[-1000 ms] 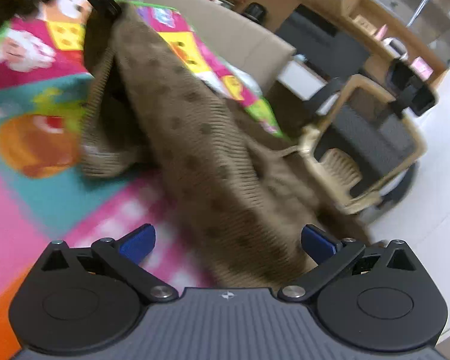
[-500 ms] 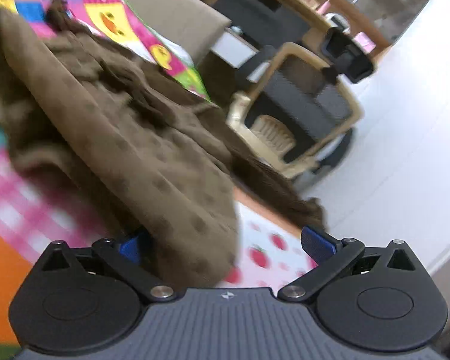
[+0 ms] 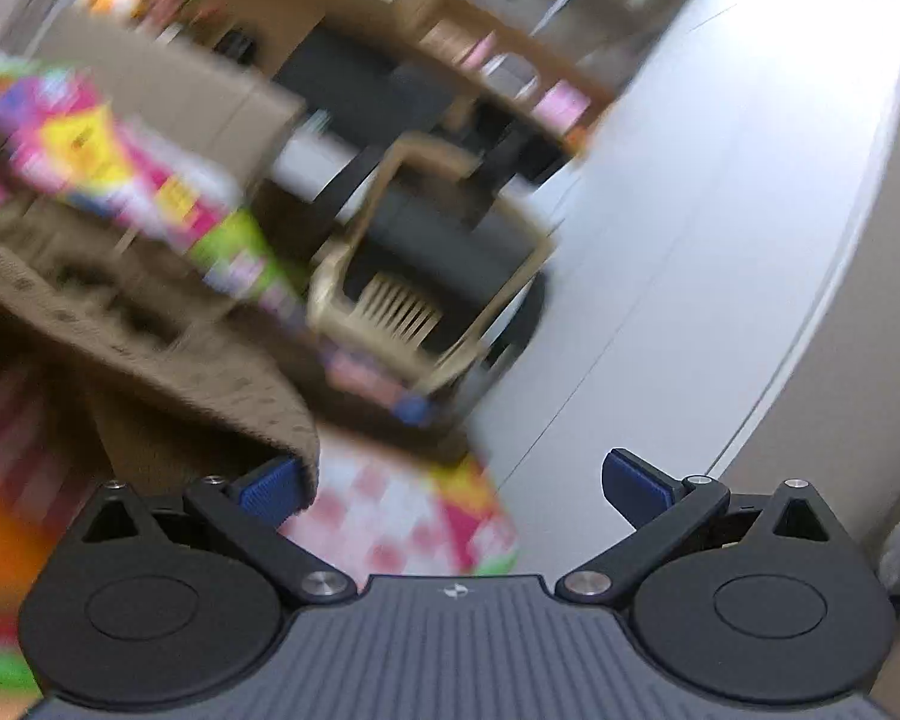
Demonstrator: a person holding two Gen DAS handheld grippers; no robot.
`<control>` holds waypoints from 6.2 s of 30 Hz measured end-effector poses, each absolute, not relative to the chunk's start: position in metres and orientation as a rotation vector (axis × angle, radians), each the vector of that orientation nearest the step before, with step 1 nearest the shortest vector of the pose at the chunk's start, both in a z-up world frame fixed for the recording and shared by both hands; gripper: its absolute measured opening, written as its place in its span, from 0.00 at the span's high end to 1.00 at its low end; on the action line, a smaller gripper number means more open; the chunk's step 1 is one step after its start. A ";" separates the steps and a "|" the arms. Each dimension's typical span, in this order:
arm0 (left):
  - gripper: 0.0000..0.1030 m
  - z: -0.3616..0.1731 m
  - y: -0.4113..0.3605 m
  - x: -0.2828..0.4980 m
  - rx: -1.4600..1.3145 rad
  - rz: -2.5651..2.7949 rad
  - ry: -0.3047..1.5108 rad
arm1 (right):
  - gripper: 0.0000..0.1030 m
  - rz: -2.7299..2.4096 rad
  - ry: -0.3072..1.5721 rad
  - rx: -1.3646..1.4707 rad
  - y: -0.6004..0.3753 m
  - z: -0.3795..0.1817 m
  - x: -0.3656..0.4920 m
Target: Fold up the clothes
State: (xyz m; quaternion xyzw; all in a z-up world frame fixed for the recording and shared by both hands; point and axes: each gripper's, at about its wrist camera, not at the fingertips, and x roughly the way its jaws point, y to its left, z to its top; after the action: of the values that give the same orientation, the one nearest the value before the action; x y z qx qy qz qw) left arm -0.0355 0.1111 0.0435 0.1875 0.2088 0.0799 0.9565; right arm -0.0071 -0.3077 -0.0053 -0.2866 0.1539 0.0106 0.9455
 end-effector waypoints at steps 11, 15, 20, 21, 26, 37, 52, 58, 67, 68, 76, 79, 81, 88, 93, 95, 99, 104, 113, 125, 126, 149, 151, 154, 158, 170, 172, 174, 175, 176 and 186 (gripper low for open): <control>0.01 0.017 0.103 -0.060 0.294 -0.151 0.562 | 0.00 0.344 0.447 -0.097 -0.338 0.011 0.003; 0.01 0.020 0.100 -0.037 0.124 -0.248 0.585 | 0.00 0.421 0.579 0.141 -0.343 -0.016 0.057; 0.01 0.013 0.103 -0.017 -0.044 -0.264 0.620 | 0.00 0.427 0.655 0.216 -0.334 -0.038 0.087; 0.01 0.016 0.103 -0.013 -0.060 -0.277 0.614 | 0.00 0.435 0.655 0.217 -0.331 -0.037 0.088; 0.00 0.042 0.103 0.017 -0.185 -0.369 0.544 | 0.00 0.465 0.555 0.191 -0.308 -0.003 0.107; 0.00 -0.008 0.108 0.147 -0.269 -0.273 0.566 | 0.00 0.441 0.568 0.101 -0.246 -0.013 0.217; 0.00 -0.055 0.090 0.152 -0.189 -0.386 0.661 | 0.00 0.254 0.596 -0.359 -0.135 -0.023 0.398; 0.00 -0.056 0.095 0.152 -0.216 -0.393 0.655 | 0.00 0.272 0.773 -0.642 -0.104 -0.036 0.421; 0.00 -0.058 0.103 0.153 -0.273 -0.407 0.645 | 0.00 0.053 0.343 -0.902 -0.098 -0.012 0.403; 0.00 -0.058 0.103 0.153 -0.277 -0.408 0.644 | 0.00 0.051 0.341 -0.792 -0.104 0.001 0.406; 0.00 -0.059 0.103 0.154 -0.288 -0.409 0.644 | 0.00 0.167 0.656 -0.757 -0.136 -0.015 0.415; 0.00 -0.059 0.104 0.154 -0.293 -0.410 0.644 | 0.00 0.225 0.737 -0.798 -0.140 -0.044 0.405; 0.00 -0.059 0.104 0.154 -0.299 -0.410 0.644 | 0.00 0.222 0.698 -0.754 -0.139 -0.050 0.402; 0.00 -0.059 0.103 0.154 -0.299 -0.408 0.644 | 0.00 0.134 0.446 -0.410 -0.147 -0.013 0.404; 0.00 -0.060 0.105 0.153 -0.315 -0.401 0.641 | 0.00 0.125 0.567 -0.580 -0.146 -0.032 0.401; 0.00 -0.061 0.104 0.153 -0.316 -0.400 0.641 | 0.00 0.147 0.601 -0.578 -0.155 -0.032 0.396; 0.00 -0.061 0.105 0.153 -0.326 -0.402 0.639 | 0.00 0.193 0.551 -0.328 -0.183 0.002 0.388; 0.00 -0.061 0.106 0.154 -0.335 -0.402 0.640 | 0.01 0.287 0.530 -0.340 -0.146 0.027 0.400; 0.00 -0.061 0.109 0.152 -0.357 -0.403 0.633 | 0.39 0.281 0.554 -0.814 -0.059 -0.043 0.432; 0.00 -0.063 0.111 0.153 -0.378 -0.406 0.632 | 0.21 0.272 0.514 -0.333 -0.138 0.008 0.387; 0.00 -0.063 0.111 0.153 -0.380 -0.407 0.631 | 0.20 0.305 0.523 -0.293 -0.148 0.007 0.367; 0.00 -0.020 0.222 0.182 -0.604 -0.014 0.690 | 0.14 0.054 0.593 0.317 -0.325 -0.020 0.288; 0.00 -0.020 0.245 0.196 -0.757 0.078 0.672 | 0.14 -0.049 0.580 0.306 -0.325 -0.018 0.315; 0.00 -0.021 0.258 0.210 -0.823 0.162 0.658 | 0.14 -0.188 0.577 0.276 -0.324 -0.022 0.356; 0.00 -0.024 0.244 0.211 -0.816 0.120 0.684 | 0.60 -0.206 0.644 0.222 -0.327 -0.034 0.396; 0.00 -0.006 0.198 0.172 -0.592 -0.061 0.619 | 0.92 0.328 0.280 -0.109 -0.186 0.084 0.319; 0.00 -0.005 0.191 0.168 -0.576 -0.089 0.613 | 0.90 0.332 0.312 -0.117 -0.180 0.084 0.323; 0.00 -0.003 0.184 0.163 -0.560 -0.117 0.606 | 0.66 0.278 0.362 -0.111 -0.189 0.076 0.333; 0.00 -0.004 0.181 0.161 -0.552 -0.132 0.605 | 0.54 0.226 0.393 -0.092 -0.199 0.069 0.339; 0.00 -0.007 0.176 0.158 -0.541 -0.152 0.612 | 0.32 0.171 0.424 -0.070 -0.210 0.061 0.346; 0.00 -0.037 0.129 0.147 -0.475 -0.328 0.671 | 0.24 -0.345 0.673 -0.012 -0.304 -0.042 0.399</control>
State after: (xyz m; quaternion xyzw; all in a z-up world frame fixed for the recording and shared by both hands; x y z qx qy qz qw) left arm 0.1474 0.1291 -0.0374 -0.2297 0.3246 -0.1589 0.9036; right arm 0.3993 -0.3043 -0.0416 -0.0057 0.3285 -0.1683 0.9294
